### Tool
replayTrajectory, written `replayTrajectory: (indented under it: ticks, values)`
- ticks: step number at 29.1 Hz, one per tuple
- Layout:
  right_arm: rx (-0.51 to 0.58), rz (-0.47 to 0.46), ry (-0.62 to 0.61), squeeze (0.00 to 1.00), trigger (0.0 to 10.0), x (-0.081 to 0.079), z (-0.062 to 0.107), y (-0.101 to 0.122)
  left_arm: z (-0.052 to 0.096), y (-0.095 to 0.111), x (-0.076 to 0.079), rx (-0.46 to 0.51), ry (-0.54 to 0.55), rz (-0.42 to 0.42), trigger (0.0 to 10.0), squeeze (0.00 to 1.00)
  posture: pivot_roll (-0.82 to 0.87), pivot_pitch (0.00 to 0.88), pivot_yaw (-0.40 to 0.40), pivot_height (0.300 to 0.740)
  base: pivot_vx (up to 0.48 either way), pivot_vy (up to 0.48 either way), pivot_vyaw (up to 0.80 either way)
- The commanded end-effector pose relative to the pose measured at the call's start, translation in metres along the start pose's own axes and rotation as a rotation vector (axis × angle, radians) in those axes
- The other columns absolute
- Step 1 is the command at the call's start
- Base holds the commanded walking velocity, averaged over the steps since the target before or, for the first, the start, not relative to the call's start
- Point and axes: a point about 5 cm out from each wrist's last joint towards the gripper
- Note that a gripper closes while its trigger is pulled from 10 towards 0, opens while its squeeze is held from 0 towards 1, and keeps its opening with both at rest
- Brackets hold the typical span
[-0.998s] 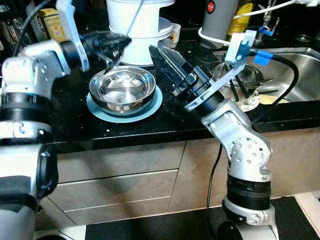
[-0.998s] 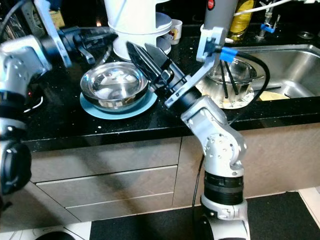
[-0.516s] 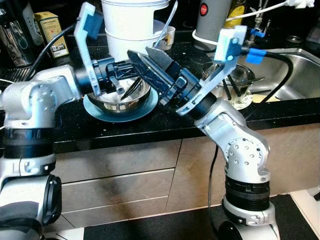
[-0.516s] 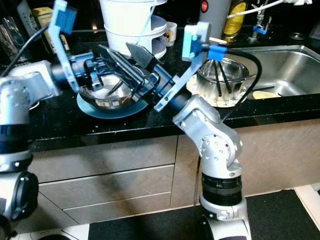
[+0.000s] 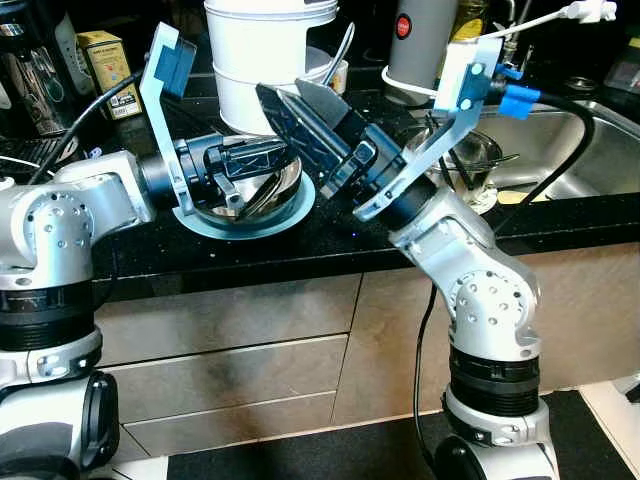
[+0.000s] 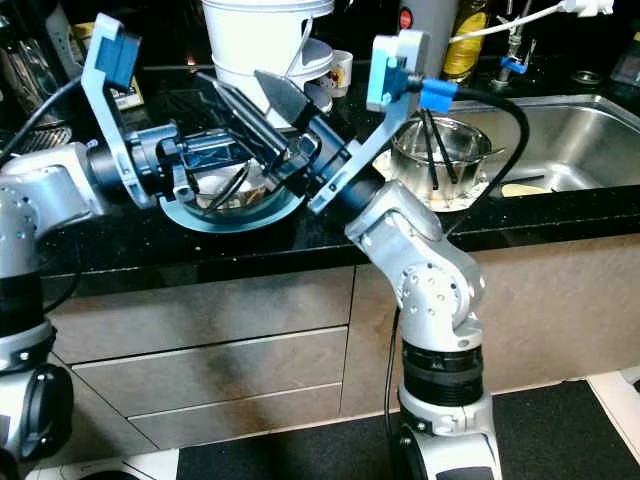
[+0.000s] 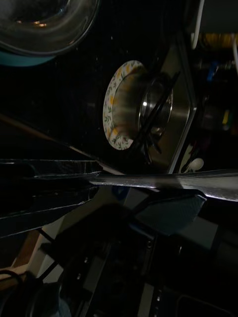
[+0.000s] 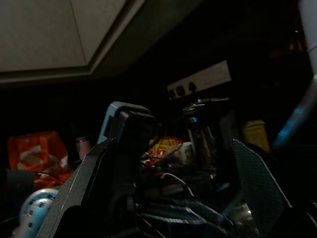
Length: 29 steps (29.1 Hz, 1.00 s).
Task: Kitchen organization
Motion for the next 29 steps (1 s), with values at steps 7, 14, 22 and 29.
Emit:
replayTrajectory:
  ticks: [7, 14, 22, 29]
  values:
    - [-0.218, -0.067, 0.176, 0.0, 10.0, -0.011, 0.03, -0.024, 0.011, 0.015, -0.026, 0.083, 0.229, -0.033, 0.0, 0.0, 0.03, 0.171, -0.008, 0.74, 0.0, 0.0, 0.0]
    - [-0.293, -0.037, 0.04, 0.0, 10.0, 0.006, 0.043, -0.031, 0.015, 0.024, -0.029, 0.1, 0.242, -0.044, 0.0, 0.0, 0.04, 0.208, -0.004, 0.74, 0.0, 0.0, 0.0]
    - [-0.123, -0.074, -0.058, 0.0, 10.0, 0.019, 0.035, -0.01, 0.006, 0.014, -0.009, 0.024, 0.065, -0.033, 0.0, 0.0, 0.05, 0.244, 0.007, 0.74, 0.0, 0.0, 0.0]
    - [-0.016, -0.105, -0.099, 0.0, 10.0, 0.024, 0.026, 0.002, 0.004, 0.009, 0.003, -0.004, -0.032, -0.009, 0.0, 0.0, 0.06, 0.251, 0.007, 0.74, 0.0, 0.0, 0.0]
Point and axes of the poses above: a point about 5 cm out from each wrist's last joint towards the gripper, its own z axis pointing back from the gripper into the wrist, its own y axis along the axis of the wrist's last joint, x = y × z, and after that the axes turned 6 degrees about z, right-handed
